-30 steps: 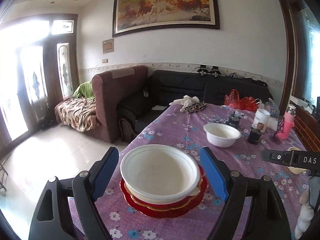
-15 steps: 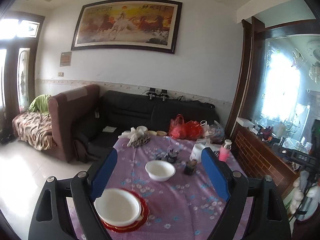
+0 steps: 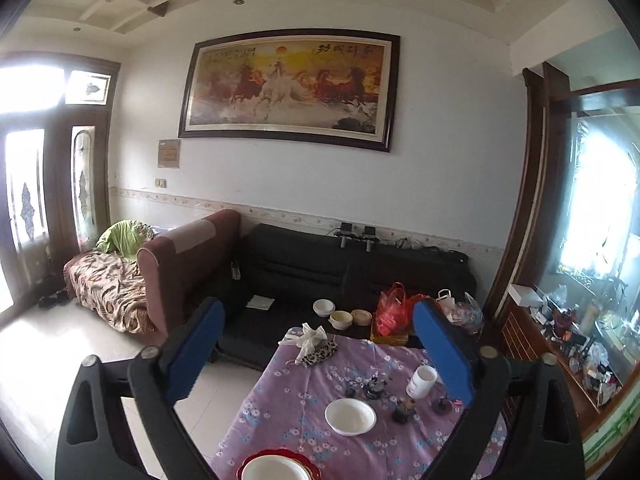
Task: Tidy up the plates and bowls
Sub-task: 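Move both grippers to the smaller white bowl and close on its rim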
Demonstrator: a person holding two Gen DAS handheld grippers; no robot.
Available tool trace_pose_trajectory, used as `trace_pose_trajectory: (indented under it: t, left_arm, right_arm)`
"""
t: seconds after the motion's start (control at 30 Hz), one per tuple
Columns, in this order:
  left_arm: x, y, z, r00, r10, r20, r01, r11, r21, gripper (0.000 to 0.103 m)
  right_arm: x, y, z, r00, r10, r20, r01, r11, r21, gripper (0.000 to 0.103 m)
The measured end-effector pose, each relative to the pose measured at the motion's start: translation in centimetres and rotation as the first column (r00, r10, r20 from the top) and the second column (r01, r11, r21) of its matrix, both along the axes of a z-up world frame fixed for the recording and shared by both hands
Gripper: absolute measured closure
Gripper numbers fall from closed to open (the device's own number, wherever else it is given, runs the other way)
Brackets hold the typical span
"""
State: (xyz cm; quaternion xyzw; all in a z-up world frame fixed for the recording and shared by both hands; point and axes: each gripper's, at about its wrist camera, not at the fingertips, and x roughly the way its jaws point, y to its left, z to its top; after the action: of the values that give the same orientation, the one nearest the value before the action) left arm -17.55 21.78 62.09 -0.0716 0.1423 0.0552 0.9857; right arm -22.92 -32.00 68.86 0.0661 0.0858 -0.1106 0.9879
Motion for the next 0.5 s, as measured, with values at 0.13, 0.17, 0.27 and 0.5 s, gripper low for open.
trace_pose_trajectory:
  t: [0.13, 0.17, 0.27, 0.5]
  left_arm:
    - [2.8, 1.2, -5.0, 0.997, -0.071, -0.034, 0.07, 0.997, -0.046, 0.003]
    - [3.5, 1.3, -6.5, 0.995, -0.084, -0.055, 0.081, 0.995, -0.053, 0.003]
    - [7.6, 1.6, -13.6, 0.981, -0.11, -0.158, 0.094, 0.99, -0.103, 0.003]
    - [17.8, 0.9, -29.7, 0.909, -0.2, -0.367, 0.113, 0.963, -0.244, 0.003]
  right_arm:
    - [3.4, 1.6, -3.4, 0.996, 0.091, -0.02, -0.091, 0.996, -0.004, 0.009]
    - [4.9, 2.2, -4.8, 0.994, 0.104, -0.046, -0.104, 0.994, -0.018, 0.009]
    - [10.6, 5.1, -11.1, 0.972, 0.165, -0.169, -0.176, 0.983, -0.049, 0.01]
    - [23.7, 12.3, -28.1, 0.836, 0.376, -0.4, -0.377, 0.923, 0.079, 0.01]
